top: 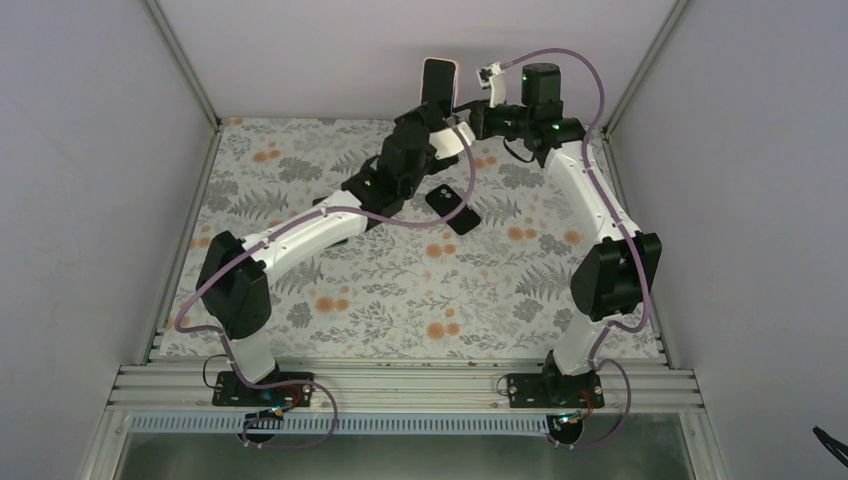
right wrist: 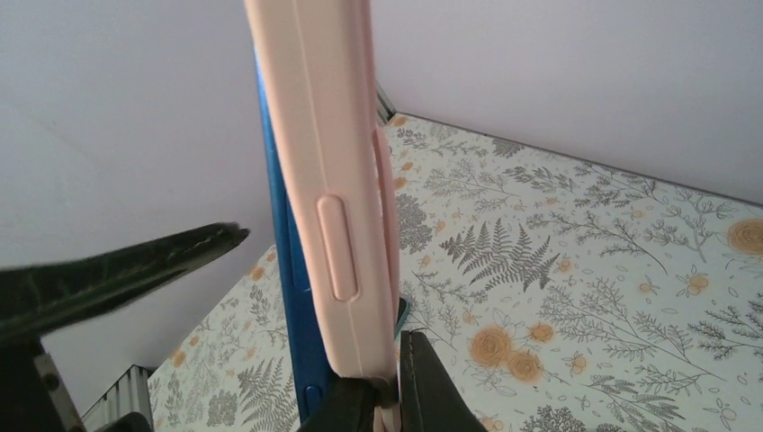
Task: Take the phone out of the phone case
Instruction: Remove the phone case from the phone.
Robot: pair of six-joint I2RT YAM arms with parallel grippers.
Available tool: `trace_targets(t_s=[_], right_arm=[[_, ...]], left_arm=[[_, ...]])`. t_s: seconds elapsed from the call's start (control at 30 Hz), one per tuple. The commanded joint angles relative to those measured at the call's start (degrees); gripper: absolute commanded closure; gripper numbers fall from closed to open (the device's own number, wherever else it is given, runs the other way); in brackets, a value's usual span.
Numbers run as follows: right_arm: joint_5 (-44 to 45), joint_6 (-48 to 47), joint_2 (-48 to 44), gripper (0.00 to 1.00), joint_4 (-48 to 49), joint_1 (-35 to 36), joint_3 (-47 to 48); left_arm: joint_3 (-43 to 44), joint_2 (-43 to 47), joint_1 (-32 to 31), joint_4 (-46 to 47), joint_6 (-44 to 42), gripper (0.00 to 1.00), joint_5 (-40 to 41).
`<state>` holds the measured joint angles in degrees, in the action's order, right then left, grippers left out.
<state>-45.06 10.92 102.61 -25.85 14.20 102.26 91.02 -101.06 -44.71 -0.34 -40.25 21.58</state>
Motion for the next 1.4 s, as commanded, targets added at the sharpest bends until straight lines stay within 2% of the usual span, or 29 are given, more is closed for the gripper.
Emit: trace_targets(t_s=[0.0,0.07,0.1,0.17,0.23,0.33,0.53,0.63,0.83,0.97,1.1,1.23,1.37], right_arm=[[-4.3,1.0,-1.5,0.97,1.8,0.2,0.5],[-4.6,1.1,-1.8,0.97,2.0,0.2,0.2],[-4.8,1.3,-1.9,0.97,2.1,0.3,-0.2],[-5.2,1.5,-2.0,0.97,2.3,0.2,-0.7],[-6.2,1.8,-2.1,0.97,2.6,0.3,-1.3],[-8.5,2.1,-1.9,0.97,2.9,0.2,-2.3],[-13.7,2.2,-1.4,0.97,3.1,0.3,-3.9],[-16.2,1.7,-1.1,0.97,2.8,0.3,-4.5],[-18.2,0.8,-0.6,0.97,2.2,0.5,-5.4],[-18.8,0.4,-0.1,0.97,2.1,0.9,-5.5],[-18.5,-0.1,-0.2,0.97,1.9,1.0,-5.4],[-16.2,-0.8,-0.3,0.97,1.3,1.0,-5.1],[-7.7,-2.7,-0.7,0.97,-1.0,1.1,-4.1]], left_arm=[[-7.7,-0.4,-1.9,23.8,-9.9,0.16,15.6],[-12.1,-0.8,-2.9,37.7,-17.2,0.19,21.6],[-13.9,-1.3,-3.3,44.5,-21.5,0.24,23.1],[-15.9,-2.5,-3.5,57.4,-30.1,0.32,24.8],[-16.6,-4.1,-3.2,66.5,-35.4,0.36,25.1],[-17.3,-6.1,-3.1,76.5,-41.4,0.40,23.9],[-16.7,-10.0,-3.0,89.1,-49.6,0.47,21.1],[-15.8,-10.7,-2.8,90.4,-50.4,0.52,20.5],[-15.4,-10.4,-2.7,90.5,-49.3,0.69,18.8],[-15.2,-10.6,-2.7,92.2,-49.0,0.74,17.7],[-15.0,-9.8,-2.7,90.0,-45.9,0.82,18.0],[-15.1,-8.7,-2.7,87.3,-42.7,0.97,18.5],[-15.7,-6.3,-3.2,84.8,-40.8,0.98,19.0]])
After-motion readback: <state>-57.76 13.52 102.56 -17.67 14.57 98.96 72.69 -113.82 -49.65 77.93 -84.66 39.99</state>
